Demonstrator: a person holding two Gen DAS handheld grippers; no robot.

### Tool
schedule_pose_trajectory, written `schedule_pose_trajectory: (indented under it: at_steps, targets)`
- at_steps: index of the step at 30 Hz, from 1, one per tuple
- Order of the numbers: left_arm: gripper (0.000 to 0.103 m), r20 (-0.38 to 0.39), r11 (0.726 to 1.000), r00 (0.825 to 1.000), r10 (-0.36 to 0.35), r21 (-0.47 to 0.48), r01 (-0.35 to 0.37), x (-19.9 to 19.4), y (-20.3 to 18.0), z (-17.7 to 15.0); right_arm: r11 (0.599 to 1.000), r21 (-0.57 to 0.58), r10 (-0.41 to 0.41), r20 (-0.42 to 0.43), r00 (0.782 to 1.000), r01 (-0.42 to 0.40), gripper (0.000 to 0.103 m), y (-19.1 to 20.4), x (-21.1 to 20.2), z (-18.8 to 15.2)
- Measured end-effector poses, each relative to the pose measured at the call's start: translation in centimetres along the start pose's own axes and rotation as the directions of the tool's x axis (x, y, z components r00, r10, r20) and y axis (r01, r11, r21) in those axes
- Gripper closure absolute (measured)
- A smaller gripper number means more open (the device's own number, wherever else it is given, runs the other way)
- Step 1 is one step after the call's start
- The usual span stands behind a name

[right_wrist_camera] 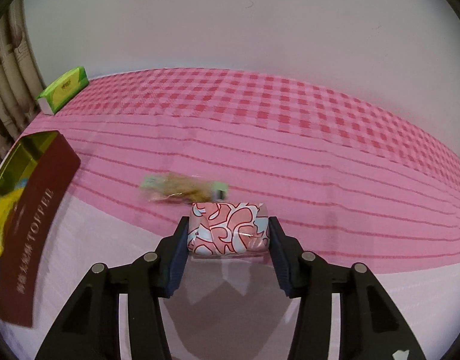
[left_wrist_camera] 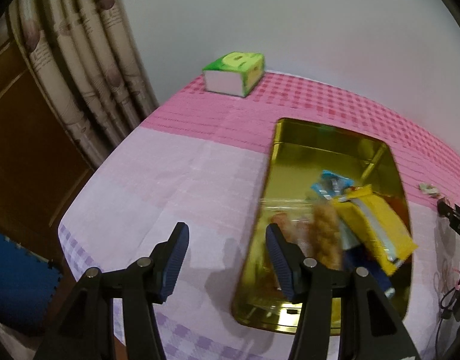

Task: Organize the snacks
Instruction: 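Grasp the small clear candy with the left tool while the right tool holds the pink candy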

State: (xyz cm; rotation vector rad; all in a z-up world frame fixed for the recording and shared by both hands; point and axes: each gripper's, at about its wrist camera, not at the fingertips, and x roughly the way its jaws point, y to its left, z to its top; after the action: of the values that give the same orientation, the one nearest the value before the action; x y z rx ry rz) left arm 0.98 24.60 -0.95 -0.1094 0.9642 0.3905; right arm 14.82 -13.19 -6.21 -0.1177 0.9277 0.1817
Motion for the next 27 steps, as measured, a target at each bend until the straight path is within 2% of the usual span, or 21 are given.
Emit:
schedule_pose_trajectory:
  at_steps: [5, 11, 15, 19, 22, 27]
  targets:
    - [0.049, 0.025, 0.997, 0.999, -0.028, 0.077, 0.026, -1.6, -3.4, 0.8, 0.999, 0.025, -0.02, 0.008, 1.0, 0.02, 0.057, -3.1, -0.5, -0.4]
    - [0.049, 0.026, 0.979, 0.994, -0.11, 0.176, 0.104, -2.8, -9.5, 1.7, 0.998, 0.035, -0.055, 0.018, 0.998, 0.054, 0.057, -6.1, -0.9, -1.0]
    - [0.048, 0.015, 0.956, 0.986, -0.166, 0.249, 0.157, -3.1, -13.9, 2.0, 0.997, 0.047, -0.067, 0.019, 0.998, 0.066, 0.057, -8.0, -1.2, -1.3]
    - [0.049, -0.005, 0.921, 0.974, -0.225, 0.326, 0.214, -3.0, -18.1, 2.1, 0.996, 0.059, -0.075, 0.019, 0.997, 0.074, 0.057, -9.6, -1.6, -1.8]
    - [0.048, -0.043, 0.896, 0.963, -0.267, 0.358, 0.264, -2.0, -20.2, 2.4, 0.995, 0.062, -0.084, 0.019, 0.996, 0.083, 0.057, -10.6, -1.9, -2.1]
    - [0.049, -0.093, 0.867, 0.952, -0.292, 0.395, 0.304, -0.3, -22.8, 2.8, 0.995, 0.058, -0.088, 0.022, 0.996, 0.086, 0.057, -11.6, -2.2, -2.6]
